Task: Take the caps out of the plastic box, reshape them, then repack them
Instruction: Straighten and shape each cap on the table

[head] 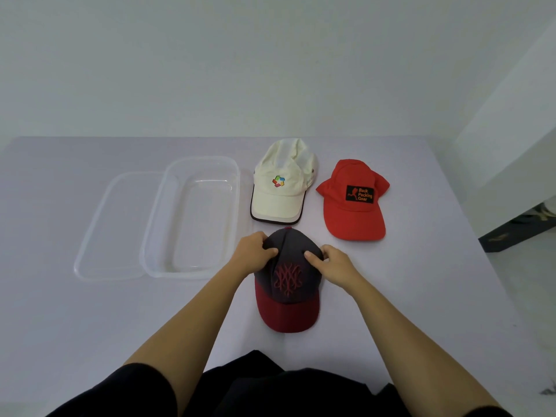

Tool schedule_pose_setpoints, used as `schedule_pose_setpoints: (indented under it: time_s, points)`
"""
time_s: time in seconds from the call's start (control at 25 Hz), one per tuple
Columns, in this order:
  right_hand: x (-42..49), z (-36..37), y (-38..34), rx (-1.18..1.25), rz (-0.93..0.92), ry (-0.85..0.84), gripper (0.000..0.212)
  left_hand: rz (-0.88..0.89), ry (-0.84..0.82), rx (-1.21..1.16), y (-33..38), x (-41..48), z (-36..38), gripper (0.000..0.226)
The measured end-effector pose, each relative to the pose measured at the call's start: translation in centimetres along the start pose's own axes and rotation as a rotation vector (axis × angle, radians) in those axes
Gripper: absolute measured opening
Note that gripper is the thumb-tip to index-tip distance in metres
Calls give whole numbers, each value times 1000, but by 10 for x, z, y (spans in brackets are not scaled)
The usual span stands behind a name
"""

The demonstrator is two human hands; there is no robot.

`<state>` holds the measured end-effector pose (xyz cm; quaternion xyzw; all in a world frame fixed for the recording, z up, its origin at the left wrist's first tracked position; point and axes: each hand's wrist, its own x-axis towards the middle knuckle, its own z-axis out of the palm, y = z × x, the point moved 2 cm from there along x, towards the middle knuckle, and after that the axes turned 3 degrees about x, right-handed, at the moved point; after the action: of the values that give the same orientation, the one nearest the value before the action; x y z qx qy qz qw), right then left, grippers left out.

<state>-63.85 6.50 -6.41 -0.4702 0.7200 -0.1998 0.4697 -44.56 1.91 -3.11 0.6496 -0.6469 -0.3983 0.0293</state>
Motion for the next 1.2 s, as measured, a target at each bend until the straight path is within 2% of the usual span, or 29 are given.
schedule_pose_setpoints:
  time_s: [0.16, 0.36, 0.56, 0.68, 0.8, 0.88, 1.04, 1.2]
  points:
    - [9, 3, -11, 27, -10, 20, 34, -21, 97, 158, 7, 8, -6, 30]
    - [12, 2, -6, -1, -101, 51, 47, 31, 182, 108, 12, 9, -6, 33]
    - [16, -31, 20, -68, -213, 310, 29, 256, 337, 1, 50, 1, -2, 47]
    - [22, -60, 39, -203, -265, 486, 40, 419, 290, 107, 79, 4, 19, 49]
    - [38, -85, 54, -384, -138, 370, 67, 519, 155, 325, 103, 19, 53, 56]
    - [46, -96, 63, -458, -56, 270, 79, 514, 41, 420, 113, 31, 76, 62]
    - [58, -105, 71, -476, -43, 117, 77, 404, -89, 484, 121, 57, 111, 70]
    - [62, -111, 76, -428, -86, 79, 69, 276, -6, 481, 128, 78, 134, 74]
